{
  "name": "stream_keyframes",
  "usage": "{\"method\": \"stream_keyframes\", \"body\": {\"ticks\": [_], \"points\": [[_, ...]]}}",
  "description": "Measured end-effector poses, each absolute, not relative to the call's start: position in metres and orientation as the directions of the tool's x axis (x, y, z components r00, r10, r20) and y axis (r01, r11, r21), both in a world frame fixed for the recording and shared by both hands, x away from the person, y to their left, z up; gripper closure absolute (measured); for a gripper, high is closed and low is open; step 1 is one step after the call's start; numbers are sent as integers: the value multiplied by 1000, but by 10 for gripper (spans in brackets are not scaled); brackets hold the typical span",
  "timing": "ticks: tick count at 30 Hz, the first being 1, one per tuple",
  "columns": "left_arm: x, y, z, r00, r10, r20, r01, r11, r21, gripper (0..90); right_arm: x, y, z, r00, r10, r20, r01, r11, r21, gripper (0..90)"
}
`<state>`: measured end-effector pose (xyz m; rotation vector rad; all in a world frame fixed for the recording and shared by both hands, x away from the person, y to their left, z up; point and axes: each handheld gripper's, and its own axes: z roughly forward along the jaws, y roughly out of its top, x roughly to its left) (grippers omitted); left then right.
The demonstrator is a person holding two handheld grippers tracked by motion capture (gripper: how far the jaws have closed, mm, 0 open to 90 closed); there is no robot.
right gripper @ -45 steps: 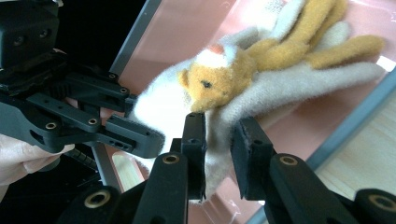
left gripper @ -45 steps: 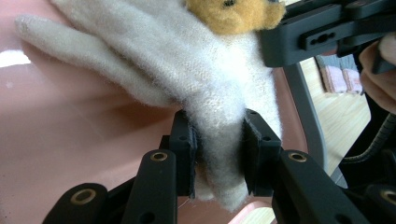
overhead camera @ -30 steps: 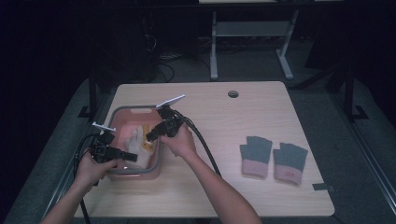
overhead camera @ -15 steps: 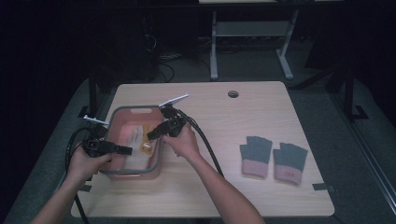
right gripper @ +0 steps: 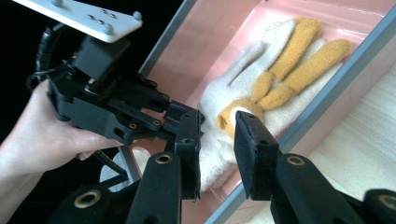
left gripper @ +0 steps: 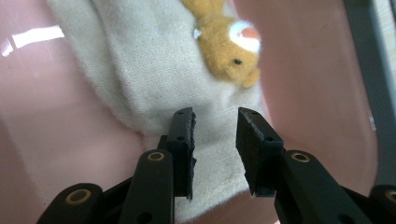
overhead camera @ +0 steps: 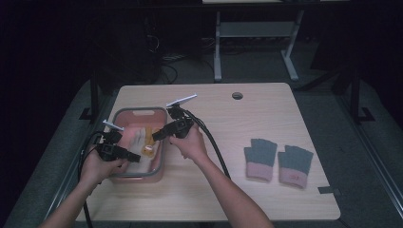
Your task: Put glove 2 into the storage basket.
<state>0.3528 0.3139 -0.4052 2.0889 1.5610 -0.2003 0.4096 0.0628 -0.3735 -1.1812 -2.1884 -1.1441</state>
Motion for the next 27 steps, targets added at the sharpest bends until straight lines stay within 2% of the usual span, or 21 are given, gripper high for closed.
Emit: {"method": "stream_keyframes", "body": {"ticks": [6, 19, 27], "points": [[352, 318, -400, 320, 837, -444, 926, -177, 334, 630, 407, 60, -372, -564, 489, 666, 825, 303, 476, 703], [352, 320, -381, 354, 811, -466, 904, -169, 393, 621, 408, 43, -372, -551, 481, 682, 833, 277, 478, 679], [352, 306, -367, 375, 781, -499, 892, -158, 422, 634, 411, 24, -377, -525, 471, 709, 850, 249, 464, 663]]}}
